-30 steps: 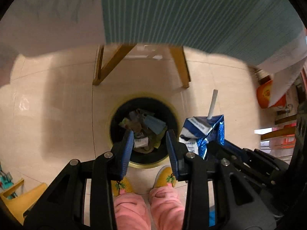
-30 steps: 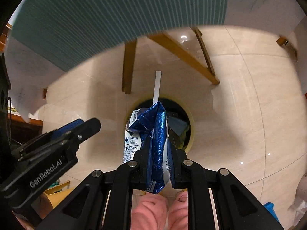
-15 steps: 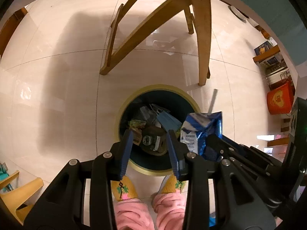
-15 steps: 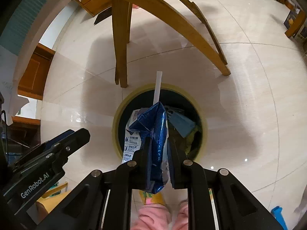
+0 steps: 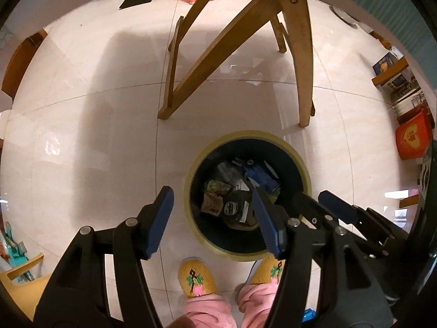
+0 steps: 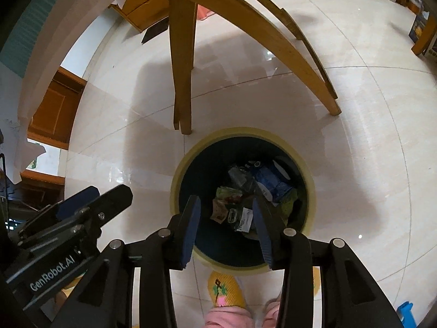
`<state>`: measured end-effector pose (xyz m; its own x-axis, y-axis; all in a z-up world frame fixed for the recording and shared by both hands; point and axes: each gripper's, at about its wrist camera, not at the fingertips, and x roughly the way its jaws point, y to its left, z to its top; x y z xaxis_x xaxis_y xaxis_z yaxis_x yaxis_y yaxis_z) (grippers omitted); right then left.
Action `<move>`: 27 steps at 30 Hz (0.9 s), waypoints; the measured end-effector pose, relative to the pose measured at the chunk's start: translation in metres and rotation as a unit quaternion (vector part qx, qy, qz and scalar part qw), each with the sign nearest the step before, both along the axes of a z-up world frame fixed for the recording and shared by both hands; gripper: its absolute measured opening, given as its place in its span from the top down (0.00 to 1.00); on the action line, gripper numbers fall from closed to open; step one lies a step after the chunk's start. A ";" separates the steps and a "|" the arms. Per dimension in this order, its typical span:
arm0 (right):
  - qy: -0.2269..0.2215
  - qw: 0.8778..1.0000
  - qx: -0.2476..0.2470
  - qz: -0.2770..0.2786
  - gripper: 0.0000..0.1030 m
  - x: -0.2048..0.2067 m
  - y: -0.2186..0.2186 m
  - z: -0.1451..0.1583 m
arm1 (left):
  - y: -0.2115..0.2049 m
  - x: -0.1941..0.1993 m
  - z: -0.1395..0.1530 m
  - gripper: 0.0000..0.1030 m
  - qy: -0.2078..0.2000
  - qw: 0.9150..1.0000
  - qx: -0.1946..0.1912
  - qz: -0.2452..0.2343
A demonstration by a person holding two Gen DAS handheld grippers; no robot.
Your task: Collect trash
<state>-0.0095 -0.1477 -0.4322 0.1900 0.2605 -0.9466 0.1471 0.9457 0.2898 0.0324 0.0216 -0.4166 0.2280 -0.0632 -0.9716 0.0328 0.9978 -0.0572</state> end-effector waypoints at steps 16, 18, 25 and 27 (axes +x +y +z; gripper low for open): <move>-0.045 0.999 -0.017 -0.016 0.56 -0.004 -0.018 0.063 | -0.005 -0.006 0.062 0.45 -0.030 1.000 0.007 0.001; -0.053 0.998 -0.018 -0.017 0.55 -0.004 -0.019 0.076 | -0.005 -0.006 0.074 0.45 -0.034 0.999 0.006 0.003; -0.093 0.995 -0.022 -0.028 0.55 -0.003 -0.027 0.138 | -0.005 -0.006 0.122 0.45 -0.053 0.998 -0.011 0.013; -0.105 0.994 -0.024 -0.033 0.55 -0.001 -0.030 0.156 | -0.005 -0.005 0.139 0.45 -0.061 0.998 -0.015 0.018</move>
<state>-0.0108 -0.1777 -0.2760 0.3994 0.1958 -0.8956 0.1506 0.9496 0.2748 0.0274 0.0166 -0.2771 0.3478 -0.0816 -0.9340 0.0062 0.9964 -0.0848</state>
